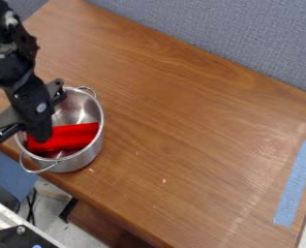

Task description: Move the red object from the metal pot to the table

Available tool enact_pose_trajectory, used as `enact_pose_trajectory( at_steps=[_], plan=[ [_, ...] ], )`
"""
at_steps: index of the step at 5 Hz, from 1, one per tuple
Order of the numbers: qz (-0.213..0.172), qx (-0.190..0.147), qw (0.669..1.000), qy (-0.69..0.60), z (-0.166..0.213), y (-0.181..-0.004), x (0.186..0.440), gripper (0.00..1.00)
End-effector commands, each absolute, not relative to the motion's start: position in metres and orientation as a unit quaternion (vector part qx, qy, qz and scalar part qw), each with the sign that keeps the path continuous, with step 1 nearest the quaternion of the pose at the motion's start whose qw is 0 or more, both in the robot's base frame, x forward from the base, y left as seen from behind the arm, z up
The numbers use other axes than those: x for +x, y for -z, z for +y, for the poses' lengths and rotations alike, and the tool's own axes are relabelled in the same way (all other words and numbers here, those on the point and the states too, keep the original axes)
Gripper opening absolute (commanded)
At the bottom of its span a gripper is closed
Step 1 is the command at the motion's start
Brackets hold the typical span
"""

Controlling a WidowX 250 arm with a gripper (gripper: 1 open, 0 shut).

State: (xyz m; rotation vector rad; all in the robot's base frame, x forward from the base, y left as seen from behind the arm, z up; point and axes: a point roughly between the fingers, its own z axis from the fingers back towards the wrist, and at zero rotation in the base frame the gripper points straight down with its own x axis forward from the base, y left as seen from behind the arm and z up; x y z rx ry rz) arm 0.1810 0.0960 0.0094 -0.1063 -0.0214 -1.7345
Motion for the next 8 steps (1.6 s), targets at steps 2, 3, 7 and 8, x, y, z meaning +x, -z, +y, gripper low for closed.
enact_pose_trajectory(
  at_steps=[2,3,7,8],
  plan=[
    [0.000,-0.044,0.631,0.775,0.103,-0.005,0.198,0.00],
    [0.011,-0.049,0.586,0.809,0.104,0.000,0.205,0.00],
    [0.017,-0.113,0.750,0.651,0.058,-0.032,0.213,0.00],
    [0.006,-0.110,0.800,0.590,0.026,-0.031,0.216,0.00]
  ],
)
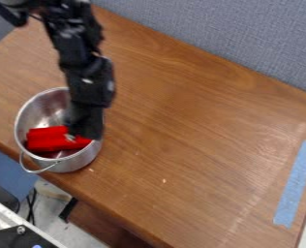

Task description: Move the red object from the metal pot to the table

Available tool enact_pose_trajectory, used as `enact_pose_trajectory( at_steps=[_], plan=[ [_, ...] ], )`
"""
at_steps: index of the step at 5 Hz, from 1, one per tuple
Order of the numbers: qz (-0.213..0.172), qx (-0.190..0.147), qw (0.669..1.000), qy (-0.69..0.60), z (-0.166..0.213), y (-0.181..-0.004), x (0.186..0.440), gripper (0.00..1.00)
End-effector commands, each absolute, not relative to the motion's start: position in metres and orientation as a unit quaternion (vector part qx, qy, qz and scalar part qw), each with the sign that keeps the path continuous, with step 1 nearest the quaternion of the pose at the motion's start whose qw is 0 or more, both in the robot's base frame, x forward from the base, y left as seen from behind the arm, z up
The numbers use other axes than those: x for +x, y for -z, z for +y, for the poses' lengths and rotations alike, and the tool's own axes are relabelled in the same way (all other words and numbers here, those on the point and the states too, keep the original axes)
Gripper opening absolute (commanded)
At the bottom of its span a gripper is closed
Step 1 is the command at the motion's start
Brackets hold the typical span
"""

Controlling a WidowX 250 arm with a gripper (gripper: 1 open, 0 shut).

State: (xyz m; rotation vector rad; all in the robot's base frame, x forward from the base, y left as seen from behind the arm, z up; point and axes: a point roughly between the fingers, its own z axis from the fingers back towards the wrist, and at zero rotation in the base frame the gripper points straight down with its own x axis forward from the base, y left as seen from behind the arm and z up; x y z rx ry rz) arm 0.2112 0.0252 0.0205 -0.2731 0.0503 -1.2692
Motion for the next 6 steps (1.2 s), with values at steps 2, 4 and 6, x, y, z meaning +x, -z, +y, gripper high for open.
enact_pose_trajectory(
  at_steps=[2,4,6],
  plan=[
    [0.003,-0.113,0.784,0.610,-0.023,-0.010,0.245,0.00],
    [0.019,-0.113,0.695,0.710,0.058,0.010,0.222,0.00],
    [0.010,-0.095,0.639,0.763,0.038,-0.006,0.214,0.00]
  ],
)
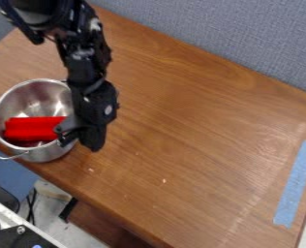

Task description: Move the red object from the metal pot to the table

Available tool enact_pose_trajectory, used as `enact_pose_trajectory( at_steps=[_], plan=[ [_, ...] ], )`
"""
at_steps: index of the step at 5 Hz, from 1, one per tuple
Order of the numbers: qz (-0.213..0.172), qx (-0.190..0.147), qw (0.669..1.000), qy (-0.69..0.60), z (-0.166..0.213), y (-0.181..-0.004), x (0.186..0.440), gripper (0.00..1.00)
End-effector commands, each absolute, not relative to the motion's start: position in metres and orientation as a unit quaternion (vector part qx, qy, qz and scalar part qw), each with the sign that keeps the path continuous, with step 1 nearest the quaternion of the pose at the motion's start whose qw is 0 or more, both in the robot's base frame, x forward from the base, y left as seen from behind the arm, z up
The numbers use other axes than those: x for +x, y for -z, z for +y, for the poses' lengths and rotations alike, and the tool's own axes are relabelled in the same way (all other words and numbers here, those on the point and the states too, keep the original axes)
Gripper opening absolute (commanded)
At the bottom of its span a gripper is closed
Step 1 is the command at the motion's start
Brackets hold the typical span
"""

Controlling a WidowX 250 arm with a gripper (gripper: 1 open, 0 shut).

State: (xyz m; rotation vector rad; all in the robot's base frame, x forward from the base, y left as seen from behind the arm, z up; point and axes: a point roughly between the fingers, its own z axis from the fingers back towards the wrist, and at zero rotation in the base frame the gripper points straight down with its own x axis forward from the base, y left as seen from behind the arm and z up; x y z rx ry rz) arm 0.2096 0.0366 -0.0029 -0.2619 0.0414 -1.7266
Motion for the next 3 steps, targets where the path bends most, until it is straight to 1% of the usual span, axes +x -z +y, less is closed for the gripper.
enact_pose_trajectory(
  at_steps=[1,2,3],
  plan=[
    [0.013,-0.089,0.605,0.791,0.037,-0.034,0.238,0.00],
    [0.035,-0.083,0.559,0.824,0.028,-0.061,0.271,0.00],
    [0.047,-0.088,0.506,0.857,0.024,-0.080,0.299,0.00]
  ],
)
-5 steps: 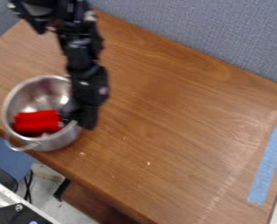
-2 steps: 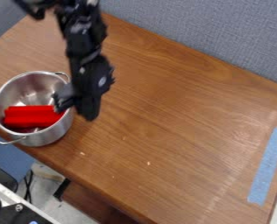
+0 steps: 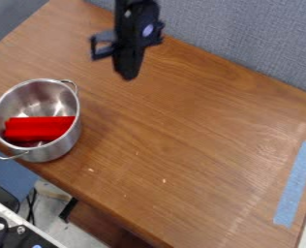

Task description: Move the red object from the metal pot to the table

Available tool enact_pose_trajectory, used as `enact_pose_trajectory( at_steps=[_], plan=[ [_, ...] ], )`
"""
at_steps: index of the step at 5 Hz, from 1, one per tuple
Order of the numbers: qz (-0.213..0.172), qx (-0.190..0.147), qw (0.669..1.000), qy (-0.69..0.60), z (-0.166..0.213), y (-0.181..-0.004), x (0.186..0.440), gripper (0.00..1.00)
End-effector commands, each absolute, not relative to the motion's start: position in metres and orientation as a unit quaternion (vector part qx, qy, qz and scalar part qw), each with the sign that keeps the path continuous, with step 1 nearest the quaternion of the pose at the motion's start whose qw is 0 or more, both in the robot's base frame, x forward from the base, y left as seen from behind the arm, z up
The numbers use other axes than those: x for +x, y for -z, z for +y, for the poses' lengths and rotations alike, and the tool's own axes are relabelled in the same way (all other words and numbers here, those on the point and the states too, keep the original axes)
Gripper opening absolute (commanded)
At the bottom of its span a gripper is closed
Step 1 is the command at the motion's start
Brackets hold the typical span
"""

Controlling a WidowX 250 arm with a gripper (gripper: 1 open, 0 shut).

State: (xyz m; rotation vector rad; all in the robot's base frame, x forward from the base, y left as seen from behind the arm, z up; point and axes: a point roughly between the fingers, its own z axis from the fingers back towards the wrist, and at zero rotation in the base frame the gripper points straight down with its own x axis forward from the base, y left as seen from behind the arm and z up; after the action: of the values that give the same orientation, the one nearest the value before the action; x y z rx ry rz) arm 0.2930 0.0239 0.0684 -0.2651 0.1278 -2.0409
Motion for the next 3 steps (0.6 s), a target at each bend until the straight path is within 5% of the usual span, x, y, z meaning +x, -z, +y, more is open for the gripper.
enact_pose_trajectory(
  at_steps=[1,2,3],
  plan=[
    [0.052,-0.102,0.521,0.846,0.008,-0.093,0.317,0.00],
    [0.045,-0.103,0.561,0.820,0.005,-0.084,0.317,1.00],
    [0.049,-0.104,0.568,0.815,0.010,-0.039,0.314,1.00]
  ],
)
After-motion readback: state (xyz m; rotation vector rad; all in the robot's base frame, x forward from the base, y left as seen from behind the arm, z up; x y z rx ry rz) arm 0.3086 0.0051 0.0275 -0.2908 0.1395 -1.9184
